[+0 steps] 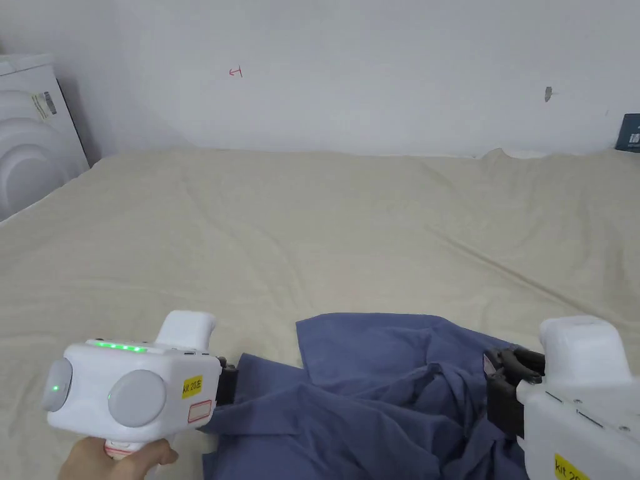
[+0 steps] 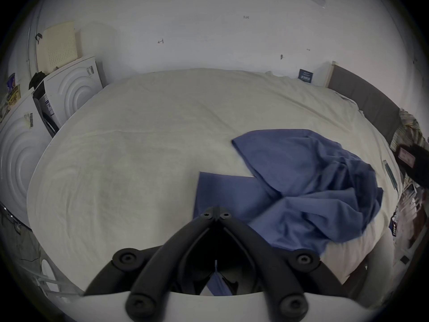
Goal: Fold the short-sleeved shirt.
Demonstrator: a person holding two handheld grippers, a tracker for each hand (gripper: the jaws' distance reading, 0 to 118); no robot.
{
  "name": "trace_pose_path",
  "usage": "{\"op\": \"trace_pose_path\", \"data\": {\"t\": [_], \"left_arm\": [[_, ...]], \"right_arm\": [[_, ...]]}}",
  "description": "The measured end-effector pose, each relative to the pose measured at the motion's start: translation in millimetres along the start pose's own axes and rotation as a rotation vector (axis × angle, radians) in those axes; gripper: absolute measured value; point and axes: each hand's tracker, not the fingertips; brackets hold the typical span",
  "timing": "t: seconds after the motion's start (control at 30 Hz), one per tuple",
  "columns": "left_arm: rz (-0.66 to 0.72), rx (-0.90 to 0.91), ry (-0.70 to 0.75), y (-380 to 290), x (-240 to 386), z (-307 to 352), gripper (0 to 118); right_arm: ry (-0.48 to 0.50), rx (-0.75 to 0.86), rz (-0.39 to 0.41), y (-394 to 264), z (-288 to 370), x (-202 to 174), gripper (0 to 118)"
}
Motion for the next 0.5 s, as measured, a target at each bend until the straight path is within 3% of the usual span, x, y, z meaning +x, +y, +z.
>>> {"op": "trace_pose_path", "data": {"t": [0.07, 0.17, 0.2, 0.3, 0.5], "left_arm": [[0.002, -0.012, 0.005, 10.8, -5.8, -15.0, 1], [-0.027, 0.007, 0.028, 22.2, -11.1, -37.0, 74], [-0.034, 0.008, 0.027, 25.8, -12.5, -45.5, 74], [-0.022, -0.023, 0.014, 33.1, -13.3, -63.1, 88], [-0.089, -0.127, 0.069, 24.0, -1.7, -98.8, 88]], "right_arm": [[-0.001, -0.013, 0.011, -1.0, -5.2, -1.1, 0], [-0.005, -0.027, 0.018, -1.6, -12.2, 0.1, 0], [-0.005, -0.032, 0.019, -2.1, -14.4, 1.1, 0], [-0.011, -0.05, 0.02, -3.4, -20.3, 5.0, 0], [-0.022, -0.073, 0.01, -7.8, -26.9, 10.7, 0]]}}
